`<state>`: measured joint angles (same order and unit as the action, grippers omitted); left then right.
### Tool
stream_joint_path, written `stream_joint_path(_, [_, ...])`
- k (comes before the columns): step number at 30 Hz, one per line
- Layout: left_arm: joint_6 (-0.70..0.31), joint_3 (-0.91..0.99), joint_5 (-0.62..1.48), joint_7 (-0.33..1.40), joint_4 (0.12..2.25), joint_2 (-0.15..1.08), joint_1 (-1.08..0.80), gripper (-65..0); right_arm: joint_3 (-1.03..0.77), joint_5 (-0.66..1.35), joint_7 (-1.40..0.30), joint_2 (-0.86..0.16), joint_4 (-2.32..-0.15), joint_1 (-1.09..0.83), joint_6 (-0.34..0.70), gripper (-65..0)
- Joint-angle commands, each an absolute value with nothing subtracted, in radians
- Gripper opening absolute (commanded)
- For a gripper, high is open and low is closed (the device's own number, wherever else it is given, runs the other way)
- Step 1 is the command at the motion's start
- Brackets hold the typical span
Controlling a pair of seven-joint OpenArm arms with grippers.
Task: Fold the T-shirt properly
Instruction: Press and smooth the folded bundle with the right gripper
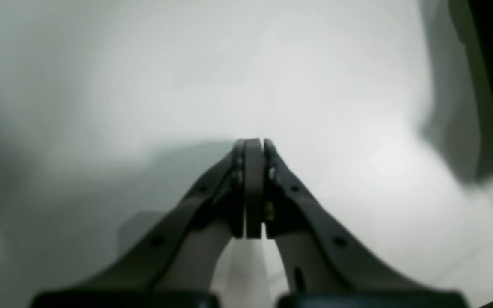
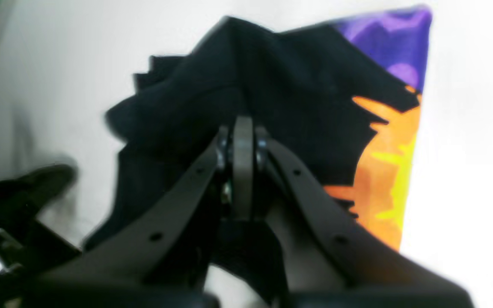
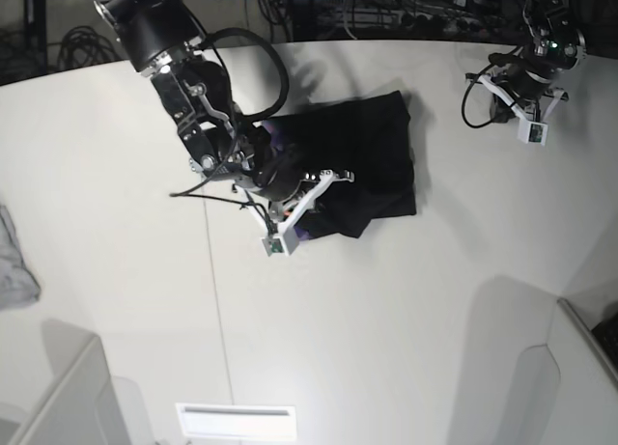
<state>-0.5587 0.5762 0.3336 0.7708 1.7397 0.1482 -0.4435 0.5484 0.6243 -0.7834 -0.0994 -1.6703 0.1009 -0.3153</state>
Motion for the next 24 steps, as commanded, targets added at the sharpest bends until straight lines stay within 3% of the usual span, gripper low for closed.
stream_joint_path(1, [-0.567,0.581,0.346,0.753,1.756,0.159,-0.444,-65.0,0.57,0.633,-0.746,-0.094,-1.67,0.127,-0.308,-65.0])
stream_joint_path(15, [-0.567,0.581,0.346,0.753,1.756,0.159,-0.446,-65.0,0.763,0.633,-0.694,0.045,-1.515,0.216,-0.308,-65.0])
stream_joint_path(24, [-0.567,0.573,0.348,0.753,1.762,0.156,-0.446,-65.0,0.769,0.633,-0.7,0.113,-1.458,0.266,-0.308,-65.0])
